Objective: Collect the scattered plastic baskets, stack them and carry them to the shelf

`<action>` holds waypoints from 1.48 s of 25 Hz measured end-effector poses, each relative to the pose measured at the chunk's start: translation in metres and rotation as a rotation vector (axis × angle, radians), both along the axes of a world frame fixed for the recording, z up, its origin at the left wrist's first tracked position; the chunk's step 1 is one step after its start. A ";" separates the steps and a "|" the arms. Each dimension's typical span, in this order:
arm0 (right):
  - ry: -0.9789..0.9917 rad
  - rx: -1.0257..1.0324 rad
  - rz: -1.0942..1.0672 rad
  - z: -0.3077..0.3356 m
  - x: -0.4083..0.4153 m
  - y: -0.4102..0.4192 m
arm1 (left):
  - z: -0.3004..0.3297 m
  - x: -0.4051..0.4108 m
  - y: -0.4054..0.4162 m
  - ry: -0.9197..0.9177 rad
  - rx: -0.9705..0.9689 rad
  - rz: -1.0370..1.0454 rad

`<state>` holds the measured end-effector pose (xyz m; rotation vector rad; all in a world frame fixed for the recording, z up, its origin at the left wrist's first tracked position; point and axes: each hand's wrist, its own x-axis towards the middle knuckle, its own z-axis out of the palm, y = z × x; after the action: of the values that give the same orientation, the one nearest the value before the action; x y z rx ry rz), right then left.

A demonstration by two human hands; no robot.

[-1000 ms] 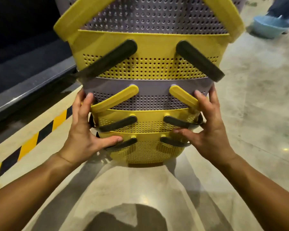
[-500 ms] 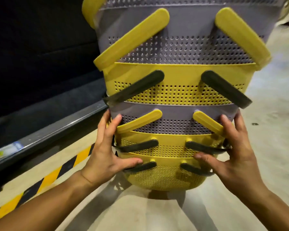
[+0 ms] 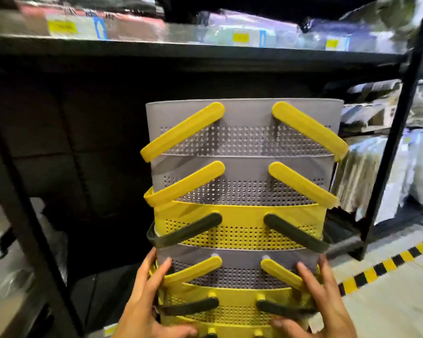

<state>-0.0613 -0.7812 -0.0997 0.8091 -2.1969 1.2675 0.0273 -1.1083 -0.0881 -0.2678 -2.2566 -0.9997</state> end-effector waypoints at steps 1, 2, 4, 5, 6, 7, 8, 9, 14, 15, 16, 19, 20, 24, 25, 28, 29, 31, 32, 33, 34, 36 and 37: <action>-0.004 0.002 0.037 0.010 -0.013 -0.014 | 0.011 -0.006 -0.012 0.011 0.003 0.012; -0.004 0.001 0.064 0.018 -0.028 -0.028 | 0.019 -0.013 -0.023 0.009 0.014 0.030; 0.021 0.022 0.096 0.030 -0.054 -0.051 | 0.023 -0.030 -0.039 0.003 0.025 0.068; 0.025 0.038 0.113 0.032 -0.070 -0.062 | 0.018 -0.040 -0.047 0.004 0.046 0.078; 0.021 0.058 0.133 0.032 -0.086 -0.074 | 0.012 -0.051 -0.055 0.003 0.080 0.088; 0.018 0.077 0.147 0.032 -0.104 -0.084 | 0.007 -0.065 -0.063 0.003 0.101 0.096; 0.010 0.091 0.155 0.031 -0.124 -0.094 | 0.003 -0.081 -0.072 -0.003 0.107 0.109; 0.002 0.099 0.173 0.030 -0.143 -0.103 | -0.002 -0.095 -0.080 -0.015 0.106 0.129; -0.014 0.103 0.289 0.012 -0.233 -0.150 | -0.020 -0.161 -0.113 -0.019 0.078 0.232; -0.006 0.097 0.313 0.003 -0.253 -0.158 | -0.027 -0.176 -0.119 -0.010 0.053 0.252; 0.010 0.088 0.339 -0.006 -0.273 -0.166 | -0.036 -0.190 -0.123 0.002 0.037 0.274; 0.045 0.065 0.381 -0.034 -0.321 -0.189 | -0.063 -0.221 -0.135 0.050 0.017 0.320; 0.043 0.054 0.388 -0.042 -0.331 -0.195 | -0.069 -0.229 -0.139 0.062 0.012 0.325; 0.042 0.037 0.423 -0.076 -0.355 -0.215 | -0.103 -0.247 -0.155 0.071 -0.035 0.380; 0.038 0.045 0.414 -0.085 -0.359 -0.218 | -0.111 -0.251 -0.157 0.063 -0.030 0.388; 0.055 0.036 0.397 -0.109 -0.364 -0.219 | -0.131 -0.258 -0.157 0.059 -0.036 0.382; 0.058 0.027 0.396 -0.113 -0.366 -0.219 | -0.135 -0.261 -0.157 0.074 -0.064 0.392; 0.047 0.013 0.407 -0.119 -0.371 -0.219 | -0.142 -0.266 -0.159 0.105 -0.097 0.391; 0.051 0.007 0.405 -0.120 -0.372 -0.220 | -0.142 -0.268 -0.160 0.116 -0.102 0.386; 0.049 0.002 0.400 -0.121 -0.372 -0.220 | -0.142 -0.270 -0.160 0.114 -0.092 0.377; 0.047 0.003 0.400 -0.120 -0.371 -0.220 | -0.142 -0.270 -0.159 0.112 -0.076 0.366; 0.023 0.036 0.405 -0.117 -0.366 -0.219 | -0.139 -0.267 -0.154 0.078 -0.048 0.358; 0.005 0.073 0.402 -0.115 -0.362 -0.217 | -0.138 -0.265 -0.151 0.065 -0.040 0.366</action>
<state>-0.4229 -0.9984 -0.2148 1.3321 -2.1549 1.3656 -0.2376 -1.2594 -0.2263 0.0944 -2.1643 -0.7421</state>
